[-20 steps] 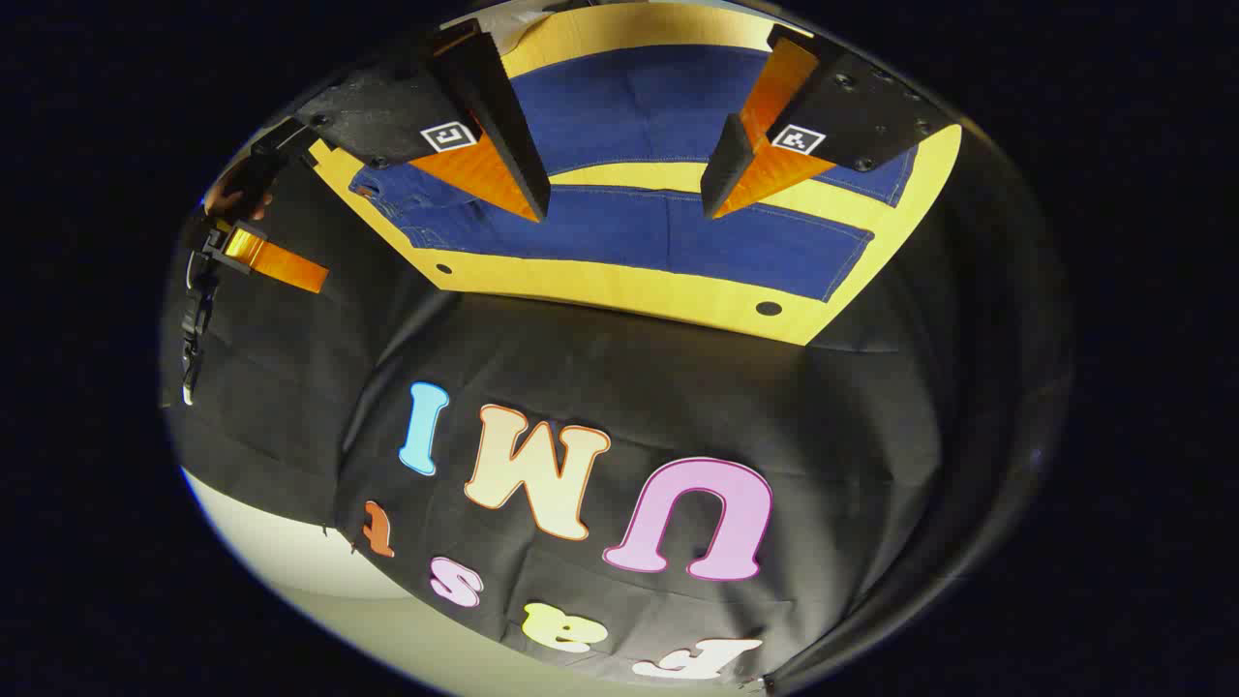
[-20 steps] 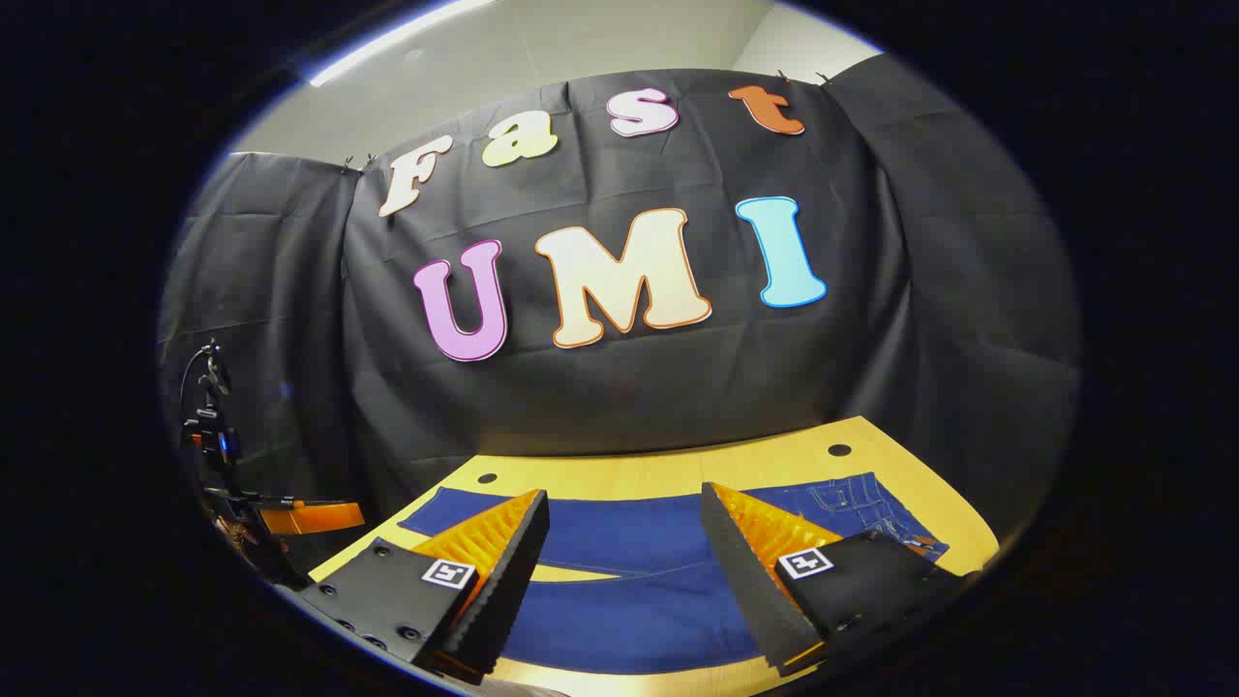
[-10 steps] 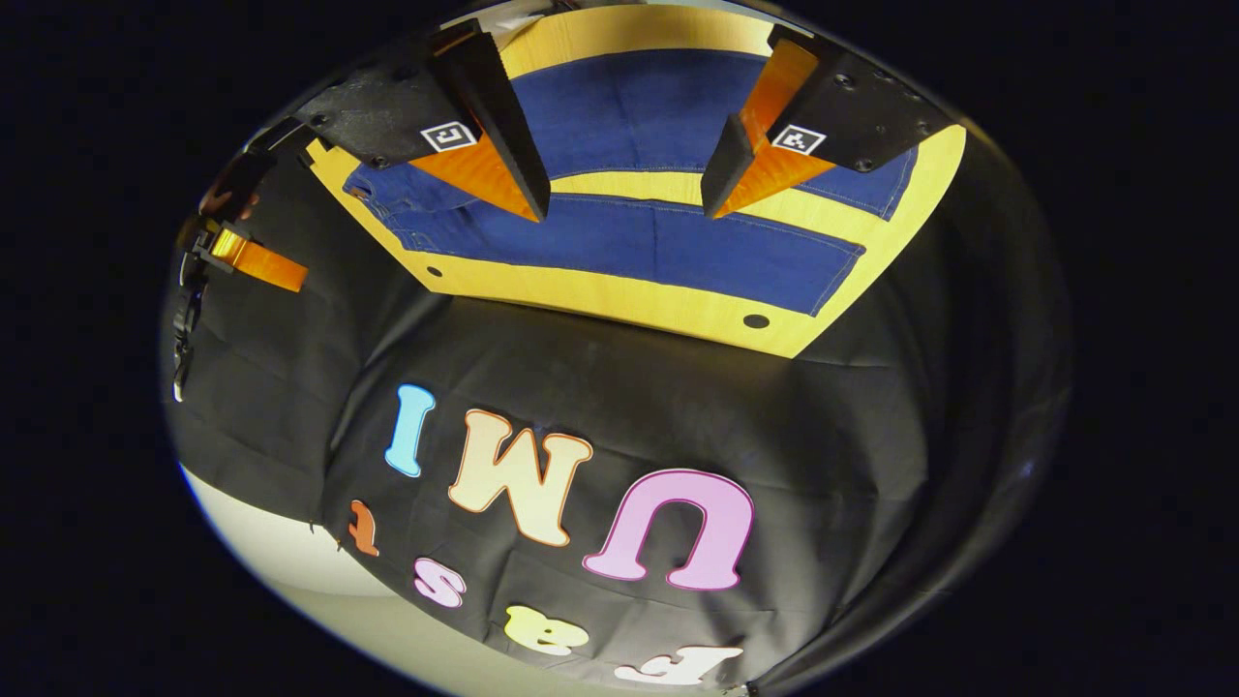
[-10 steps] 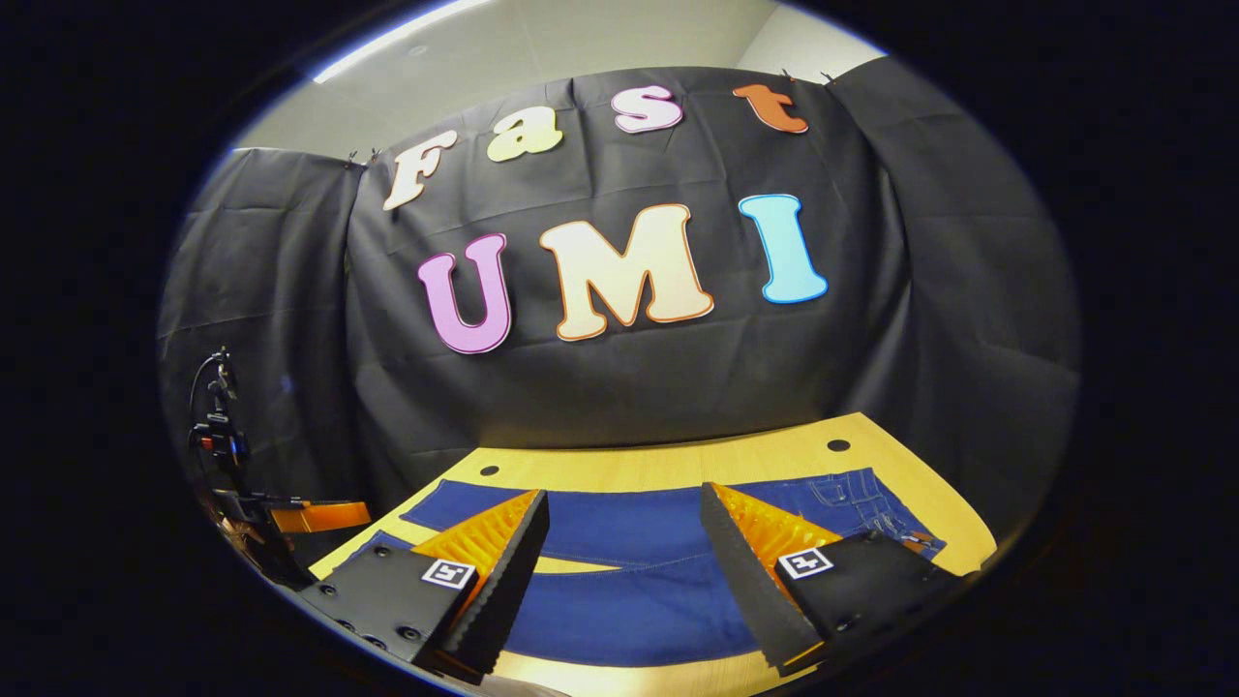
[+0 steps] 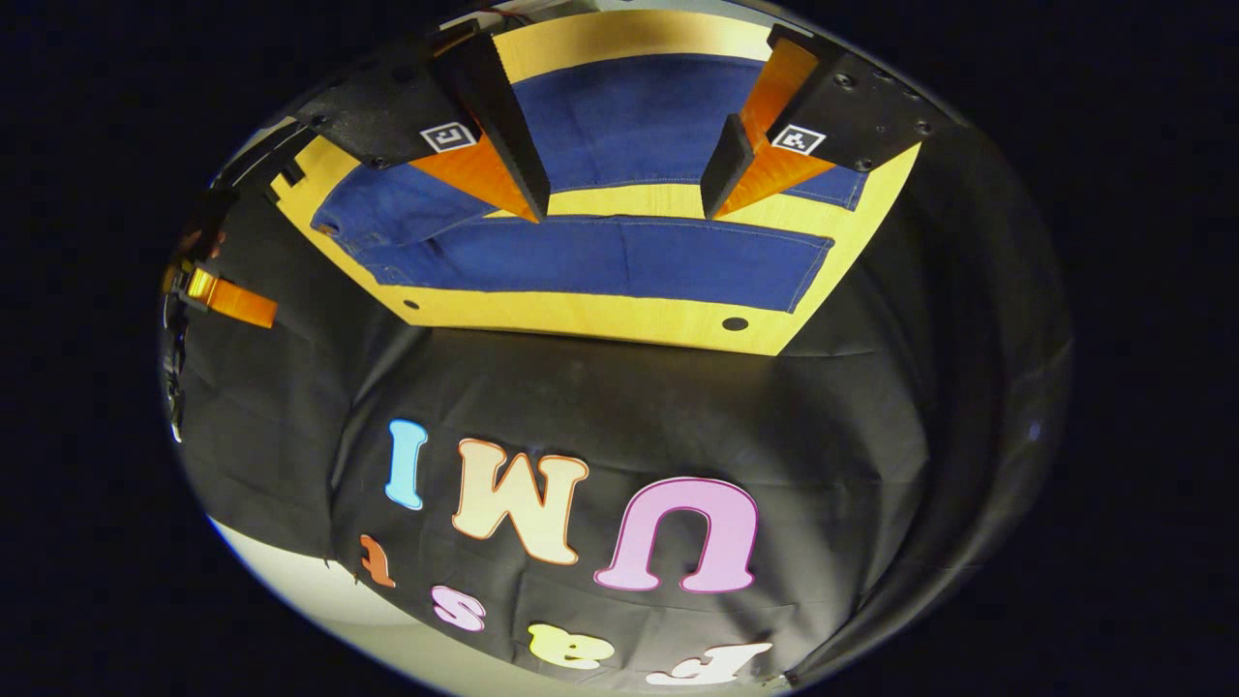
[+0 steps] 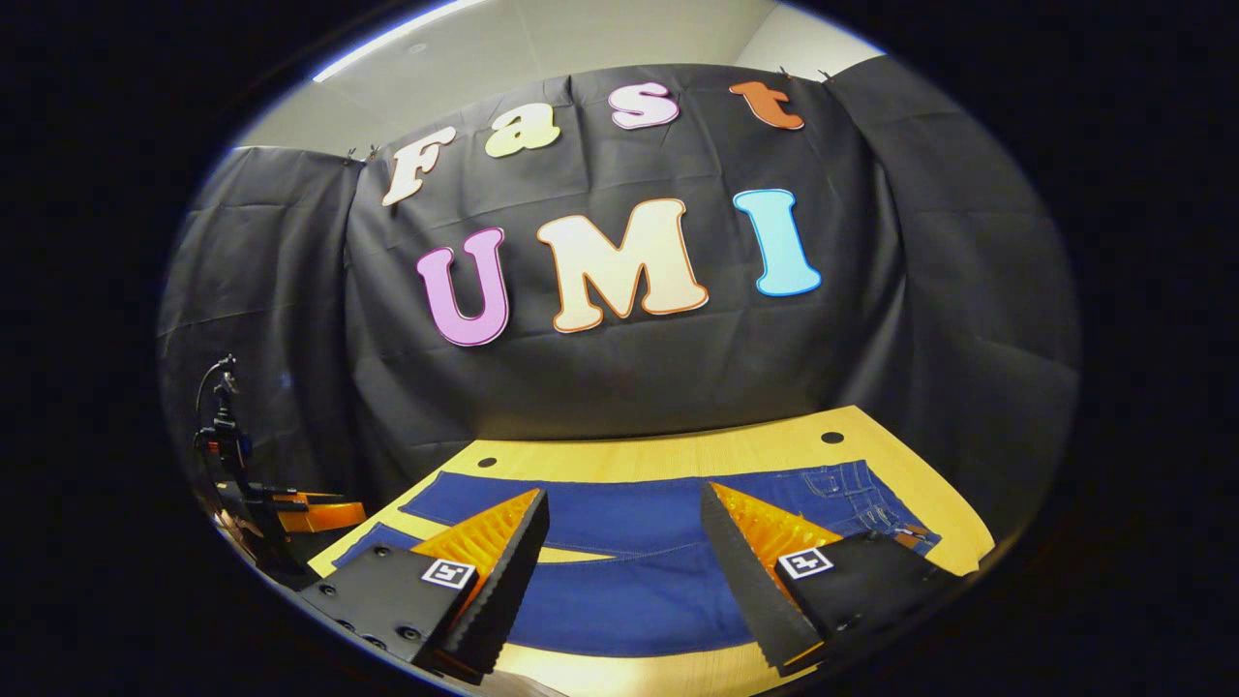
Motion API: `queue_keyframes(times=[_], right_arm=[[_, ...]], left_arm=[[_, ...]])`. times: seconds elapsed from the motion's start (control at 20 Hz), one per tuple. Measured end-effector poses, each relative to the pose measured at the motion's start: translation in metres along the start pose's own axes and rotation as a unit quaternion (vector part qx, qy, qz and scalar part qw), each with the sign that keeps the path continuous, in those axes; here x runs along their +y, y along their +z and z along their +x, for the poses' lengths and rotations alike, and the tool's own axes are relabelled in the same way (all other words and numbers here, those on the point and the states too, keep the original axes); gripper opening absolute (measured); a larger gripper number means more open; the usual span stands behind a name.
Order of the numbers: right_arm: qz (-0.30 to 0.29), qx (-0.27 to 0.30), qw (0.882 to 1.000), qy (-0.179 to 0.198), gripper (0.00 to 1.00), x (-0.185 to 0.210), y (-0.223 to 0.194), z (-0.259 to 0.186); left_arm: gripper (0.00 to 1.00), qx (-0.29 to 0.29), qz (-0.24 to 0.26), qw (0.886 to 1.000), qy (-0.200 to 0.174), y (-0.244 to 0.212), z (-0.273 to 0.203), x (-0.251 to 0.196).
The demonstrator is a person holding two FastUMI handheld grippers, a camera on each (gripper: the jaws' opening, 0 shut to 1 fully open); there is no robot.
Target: Grasp the waist and the cuffs of the jeans and fold them to make the two legs overlap; first hold the waist and fold one-third of the jeans toward the cuffs, then hold the cuffs and fold the remaining one-third in the same direction to finish folding.
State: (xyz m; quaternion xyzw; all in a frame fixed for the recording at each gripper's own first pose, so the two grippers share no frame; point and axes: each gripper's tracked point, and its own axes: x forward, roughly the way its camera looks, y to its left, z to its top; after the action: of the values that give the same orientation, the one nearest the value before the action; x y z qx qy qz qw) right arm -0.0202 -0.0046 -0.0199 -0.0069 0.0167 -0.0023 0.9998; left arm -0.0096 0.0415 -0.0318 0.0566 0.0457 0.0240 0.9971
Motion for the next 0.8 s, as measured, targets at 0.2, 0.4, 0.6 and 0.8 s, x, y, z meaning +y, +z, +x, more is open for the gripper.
queue_keyframes(times=[0.2,0.4,0.6,0.8], right_arm=[[-0.019,0.025,0.999,0.014,0.98,0.004,-0.014,-0.002],[-0.027,0.051,0.998,0.021,0.98,0.008,-0.032,-0.006],[-0.017,0.074,0.997,0.022,0.98,0.011,-0.046,-0.007],[-0.03,0.091,0.995,0.021,0.98,0.011,-0.057,-0.007]], left_arm=[[0.94,0.047,-0.011,0.999,-0.005,-0.036,-0.002,0.029],[0.94,0.106,0.013,0.994,-0.021,-0.082,-0.014,0.062],[0.94,0.169,0.039,0.984,-0.042,-0.12,-0.025,0.089],[0.94,0.241,0.101,0.964,-0.048,-0.16,-0.044,0.118]])
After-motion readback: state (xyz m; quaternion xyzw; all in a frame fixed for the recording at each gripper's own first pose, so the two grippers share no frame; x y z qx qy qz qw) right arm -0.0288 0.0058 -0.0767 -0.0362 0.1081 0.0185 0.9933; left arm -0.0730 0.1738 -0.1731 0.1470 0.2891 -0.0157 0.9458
